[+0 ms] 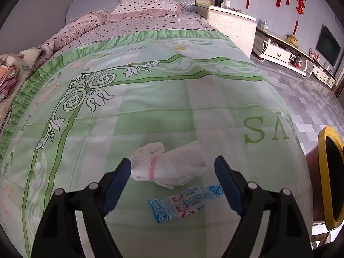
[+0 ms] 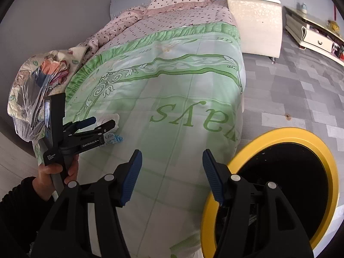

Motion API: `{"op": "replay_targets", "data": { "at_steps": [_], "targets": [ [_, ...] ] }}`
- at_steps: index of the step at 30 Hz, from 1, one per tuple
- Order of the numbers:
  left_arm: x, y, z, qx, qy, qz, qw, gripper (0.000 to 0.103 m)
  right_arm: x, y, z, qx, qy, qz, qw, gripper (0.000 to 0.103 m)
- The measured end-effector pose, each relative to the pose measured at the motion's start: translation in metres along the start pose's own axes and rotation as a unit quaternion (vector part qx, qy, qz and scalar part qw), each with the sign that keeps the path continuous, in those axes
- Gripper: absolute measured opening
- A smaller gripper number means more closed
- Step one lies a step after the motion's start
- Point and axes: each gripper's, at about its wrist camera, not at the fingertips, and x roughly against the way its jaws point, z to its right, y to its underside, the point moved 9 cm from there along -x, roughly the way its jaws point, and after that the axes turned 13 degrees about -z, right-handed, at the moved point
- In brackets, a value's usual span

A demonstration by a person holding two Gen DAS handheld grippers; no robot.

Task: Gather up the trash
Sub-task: 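Move both open grippers back to the bed toward the tissue and wrapper, then close the left gripper on the white tissue bundle while the right grasps the blue wrapper, then carry the tissue bundle and blue wrapper with both grippers over the bin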

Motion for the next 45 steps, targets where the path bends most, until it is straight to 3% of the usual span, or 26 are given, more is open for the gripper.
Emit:
{"op": "replay_targets", "data": {
  "at_steps": [5,12,16,21,24,31,33,36,39,41,45],
  "targets": [
    [-0.014,-0.001,-0.01,-0.002,0.001,-0.009,1.0,0.072,-0.035,-0.012,-0.025,0.037,-0.004,-0.024,0.999,0.056],
    [-0.037,-0.01,-0.042,0.016,-0.003,-0.029,0.9995,0.047,-0.077,-0.025,-0.061,0.086,-0.015,-0.05,0.995,0.056],
    [-0.046,-0.014,-0.057,0.025,0.01,-0.032,0.9991,0.042,-0.098,-0.032,-0.085,0.127,-0.02,-0.055,0.99,0.056],
    [-0.05,-0.02,-0.061,0.019,0.017,-0.024,0.9994,0.032,-0.123,-0.035,-0.119,0.194,-0.013,-0.061,0.979,0.056],
    [-0.052,-0.023,-0.069,0.023,0.04,-0.022,0.9987,0.027,-0.133,-0.037,-0.139,0.233,-0.009,-0.057,0.971,0.056],
    [-0.054,-0.025,-0.077,0.035,0.085,-0.014,0.9957,0.025,-0.16,-0.032,-0.169,0.312,0.008,-0.057,0.948,0.055],
    [-0.054,-0.025,-0.079,0.036,0.093,-0.014,0.9949,0.024,-0.167,-0.03,-0.172,0.33,0.029,-0.057,0.942,0.053],
    [-0.054,-0.026,-0.081,0.045,0.109,-0.015,0.9929,0.024,-0.18,-0.027,-0.175,0.351,0.054,-0.062,0.933,0.039],
    [-0.053,-0.026,-0.081,0.045,0.109,-0.013,0.993,0.024,-0.181,-0.03,-0.175,0.348,0.057,-0.056,0.934,0.029],
    [-0.051,-0.026,-0.082,0.046,0.108,-0.01,0.9931,0.024,-0.18,-0.031,-0.175,0.347,0.059,-0.05,0.935,0.013],
    [-0.05,-0.026,-0.087,0.059,0.114,-0.011,0.9917,0.024,-0.178,-0.03,-0.173,0.34,0.052,-0.051,0.938,0.01]
  ]
}}
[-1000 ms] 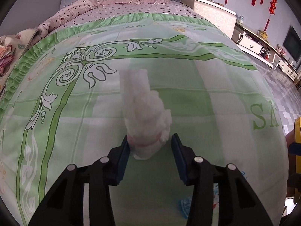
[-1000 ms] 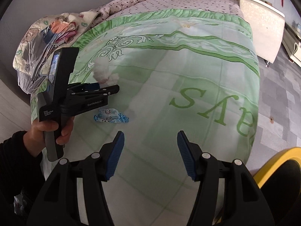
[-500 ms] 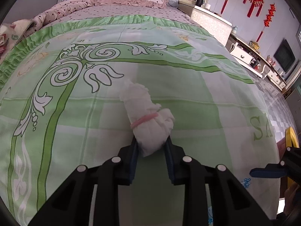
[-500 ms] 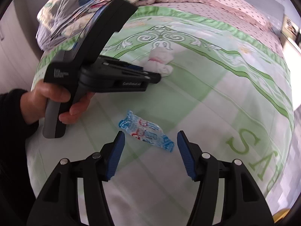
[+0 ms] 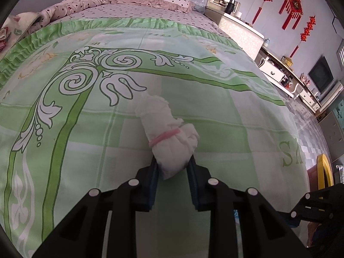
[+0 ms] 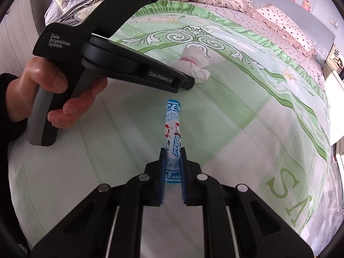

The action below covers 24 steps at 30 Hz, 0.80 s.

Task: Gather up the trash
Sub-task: 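Carry the tissue bundle and blue wrapper with both grippers over the bin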

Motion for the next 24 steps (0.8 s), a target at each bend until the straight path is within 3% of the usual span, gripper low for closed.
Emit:
{"op": "replay_targets", "data": {
  "at_steps": [5,12,18,24],
  "targets": [
    [0.01,-0.001,-0.002,0.004,-0.005,0.01,0.9999,0.024,0.012,0.007,0.006,-0.03,-0.025,0.0,0.999,0.008],
    [0.037,0.001,0.01,-0.002,-0.007,0.026,0.9996,0.024,0.053,0.043,0.026,-0.081,-0.021,0.007,0.996,0.007],
    [0.074,0.014,0.046,-0.035,-0.014,0.047,0.9982,0.024,0.111,0.084,0.053,-0.142,-0.002,0.04,0.989,0.007],
    [0.109,0.029,0.111,-0.079,0.003,0.067,0.9946,0.024,0.17,0.131,0.077,-0.19,0.027,0.069,0.979,0.007]
  ]
}}
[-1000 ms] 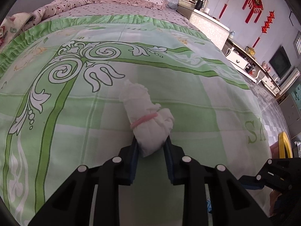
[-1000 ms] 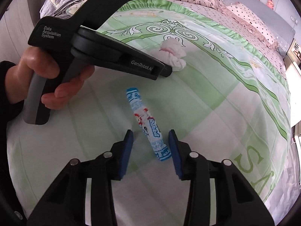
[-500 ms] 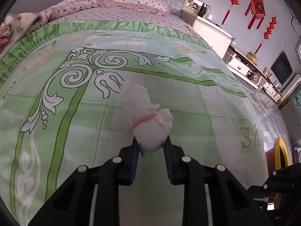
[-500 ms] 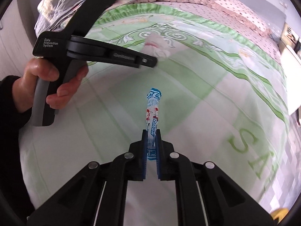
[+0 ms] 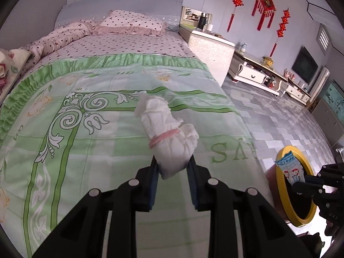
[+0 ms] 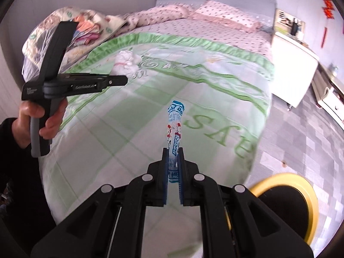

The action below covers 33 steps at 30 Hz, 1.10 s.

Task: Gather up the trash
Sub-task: 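Carry the tissue bundle and blue wrapper with both grippers over the bin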

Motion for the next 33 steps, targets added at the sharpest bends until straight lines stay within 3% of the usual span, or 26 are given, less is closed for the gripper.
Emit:
{"op": "replay_targets", "data": {
  "at_steps": [7,16,24,33],
  "targets": [
    [0.024,0.004,0.101,-0.066,0.035,0.015,0.9971,0.024,0.064,0.045,0.05,-0.063,0.032,0.03,0.997,0.007],
    [0.011,0.016,0.198,-0.112,0.065,0.001,0.9916,0.024,0.115,0.105,0.122,-0.154,0.063,0.043,0.985,0.007],
    [-0.02,0.03,0.259,-0.142,0.076,-0.025,0.9866,0.024,0.121,0.142,0.17,-0.208,0.067,0.04,0.975,0.007],
    [-0.051,0.049,0.297,-0.171,0.083,-0.057,0.9801,0.025,0.105,0.159,0.21,-0.267,0.036,0.036,0.962,0.009]
  ]
}}
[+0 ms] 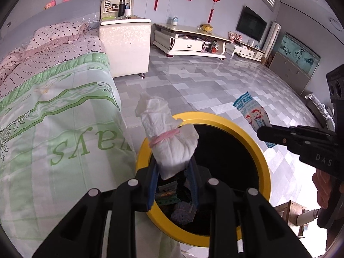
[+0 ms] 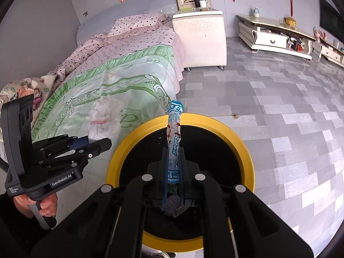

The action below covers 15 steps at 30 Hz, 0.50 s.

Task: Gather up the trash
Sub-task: 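Carry the tissue bundle and blue wrapper with both grippers over the bin, then open both grippers over the bin to drop the tissue and wrapper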

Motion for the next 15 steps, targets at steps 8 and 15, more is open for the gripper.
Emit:
{"op": "replay_targets", "data": {
  "at_steps": [8,15],
  "targets": [
    [-0.016,0.0,0.003,0.01,0.012,-0.016,0.9997,0.027,-0.005,-0.006,0.019,-0.029,-0.01,0.004,1.0,0.014],
    [-0.018,0.003,-0.001,0.024,0.018,-0.018,0.9994,0.046,-0.008,-0.011,0.034,-0.064,-0.004,0.006,0.998,0.035]
  ]
}}
